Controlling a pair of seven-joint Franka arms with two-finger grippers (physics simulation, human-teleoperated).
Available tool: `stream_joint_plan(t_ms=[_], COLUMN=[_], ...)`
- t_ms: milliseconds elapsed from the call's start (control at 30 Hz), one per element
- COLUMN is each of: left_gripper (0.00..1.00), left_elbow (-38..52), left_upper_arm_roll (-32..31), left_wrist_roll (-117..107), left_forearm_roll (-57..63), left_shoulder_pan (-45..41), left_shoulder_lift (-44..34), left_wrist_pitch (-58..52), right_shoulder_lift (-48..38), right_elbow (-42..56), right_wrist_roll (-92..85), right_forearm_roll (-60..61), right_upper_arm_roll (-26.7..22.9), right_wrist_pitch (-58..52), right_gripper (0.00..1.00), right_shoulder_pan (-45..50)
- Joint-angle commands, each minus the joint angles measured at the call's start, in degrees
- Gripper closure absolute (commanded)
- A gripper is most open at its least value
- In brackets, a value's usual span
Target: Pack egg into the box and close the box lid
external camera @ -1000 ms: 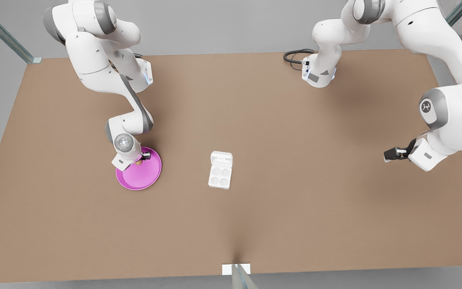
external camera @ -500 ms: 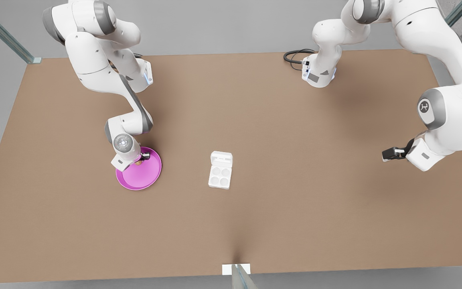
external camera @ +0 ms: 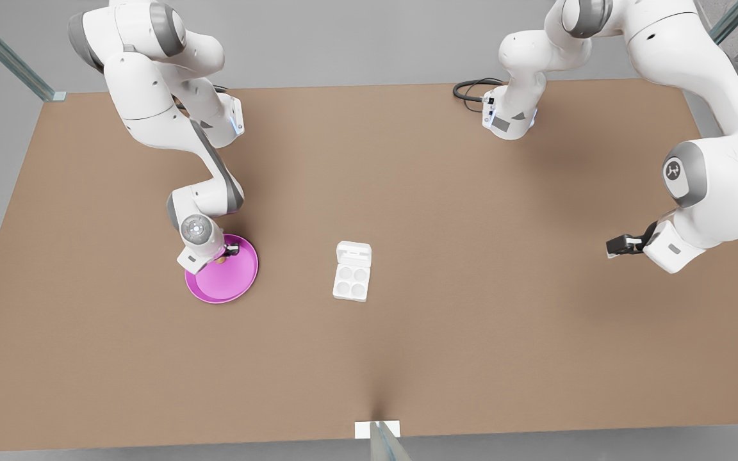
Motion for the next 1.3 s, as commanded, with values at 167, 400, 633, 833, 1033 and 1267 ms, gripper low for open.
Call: stream_joint_plan(t_ms=[167,400,633,833,1033,1267], left_gripper=[0.0,0.0,0.0,0.0,0.0,0.0], left_elbow=[-0.09,0.0,-0.09,-0.09,-0.09,-0.26], left_upper_arm_roll=[-0.05,-0.05,-0.05,-0.05,-0.05,0.03], left_wrist_roll=[-0.97,-0.97,-1.32,-1.32,-3.34,-4.22], left_forearm_roll=[0.01,0.1,0.19,0.19,0.1,0.1], left_shoulder_pan=[-0.85,-0.85,-1.03,-1.03,-1.03,-2.25], left_shoulder_lift=[0.08,0.08,0.08,0.08,0.08,-0.09], left_wrist_pitch=[-0.79,-0.7,-0.79,-0.79,-0.97,-10.63], right_shoulder_lift=[0.0,0.0,-0.09,-0.09,-0.09,-0.44], right_elbow=[0.0,0.0,0.35,0.35,0.44,1.23], right_wrist_roll=[-0.04,0.05,0.05,0.05,0.05,0.05], right_forearm_roll=[0.08,0.08,0.08,0.08,0.17,0.43], right_upper_arm_roll=[0.0,0.0,0.0,0.09,0.09,0.26], right_wrist_pitch=[-0.09,-0.26,-1.23,-1.41,-2.2,-4.22], right_gripper=[0.43,0.43,0.43,0.43,0.43,0.43], right_shoulder_pan=[-0.03,-0.03,-0.03,-0.11,-0.38,-0.38])
